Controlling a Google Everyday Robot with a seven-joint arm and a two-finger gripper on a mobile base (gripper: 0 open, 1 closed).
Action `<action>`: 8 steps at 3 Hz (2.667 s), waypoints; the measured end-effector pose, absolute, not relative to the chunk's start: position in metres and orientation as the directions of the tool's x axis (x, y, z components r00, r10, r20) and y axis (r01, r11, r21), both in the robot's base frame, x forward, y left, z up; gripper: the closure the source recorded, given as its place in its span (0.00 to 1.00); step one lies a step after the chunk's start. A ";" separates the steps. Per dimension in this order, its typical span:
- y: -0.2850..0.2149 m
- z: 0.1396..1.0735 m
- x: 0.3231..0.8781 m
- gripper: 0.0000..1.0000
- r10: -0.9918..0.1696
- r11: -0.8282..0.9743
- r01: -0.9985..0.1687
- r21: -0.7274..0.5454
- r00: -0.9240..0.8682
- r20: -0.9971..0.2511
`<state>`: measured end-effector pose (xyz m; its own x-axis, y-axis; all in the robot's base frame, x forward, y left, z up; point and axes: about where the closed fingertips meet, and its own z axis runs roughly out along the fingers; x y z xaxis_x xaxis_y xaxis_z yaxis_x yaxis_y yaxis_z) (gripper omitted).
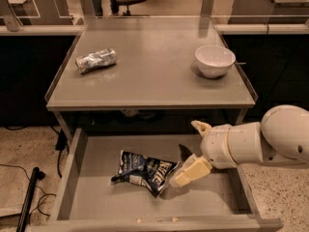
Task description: Pick blue chip bag from top drawer and place on counter
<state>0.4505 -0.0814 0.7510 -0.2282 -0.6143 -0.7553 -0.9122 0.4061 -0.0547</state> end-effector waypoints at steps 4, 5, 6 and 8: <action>-0.025 0.703 0.433 0.00 -0.667 0.290 -0.954 -0.081 -0.141 -0.732; -0.004 0.677 0.435 0.00 -0.678 0.279 -0.959 -0.044 -0.165 -0.716; 0.010 0.656 0.442 0.00 -0.691 0.285 -0.958 -0.043 -0.175 -0.702; 0.017 0.629 0.457 0.01 -0.690 0.346 -0.936 -0.068 -0.205 -0.694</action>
Offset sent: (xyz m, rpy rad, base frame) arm -0.0051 0.0012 -0.0072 -0.0085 -0.0567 0.0432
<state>0.4567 0.0174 0.6287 -0.2055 -0.6901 -0.6939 -0.9356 0.3465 -0.0675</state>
